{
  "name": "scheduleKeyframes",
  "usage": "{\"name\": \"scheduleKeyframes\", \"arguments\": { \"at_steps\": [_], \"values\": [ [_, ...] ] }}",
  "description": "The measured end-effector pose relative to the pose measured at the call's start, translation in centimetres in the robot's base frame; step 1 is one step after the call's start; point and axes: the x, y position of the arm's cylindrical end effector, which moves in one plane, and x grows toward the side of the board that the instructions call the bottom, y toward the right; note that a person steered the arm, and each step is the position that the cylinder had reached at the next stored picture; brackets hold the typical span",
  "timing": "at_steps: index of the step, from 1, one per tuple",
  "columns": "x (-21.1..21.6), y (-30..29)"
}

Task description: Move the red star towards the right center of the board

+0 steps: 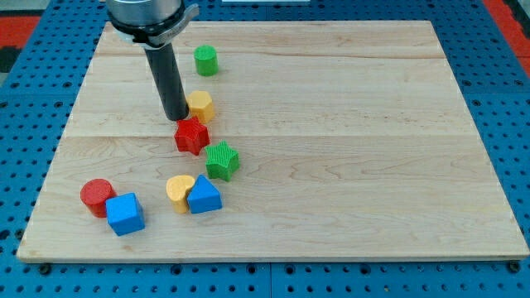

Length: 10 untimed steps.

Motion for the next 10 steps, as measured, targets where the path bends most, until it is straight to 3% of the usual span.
{"name": "scheduleKeyframes", "arguments": {
  "at_steps": [2, 3, 4, 5, 6, 7, 8, 10],
  "values": [
    [4.8, -2.1],
    [0.9, 3.5],
    [1.5, 7.8],
    [6.0, 4.1],
    [6.8, 6.6],
    [7.7, 5.5],
    [9.0, 7.9],
    [4.9, 18.0]
  ]
}}
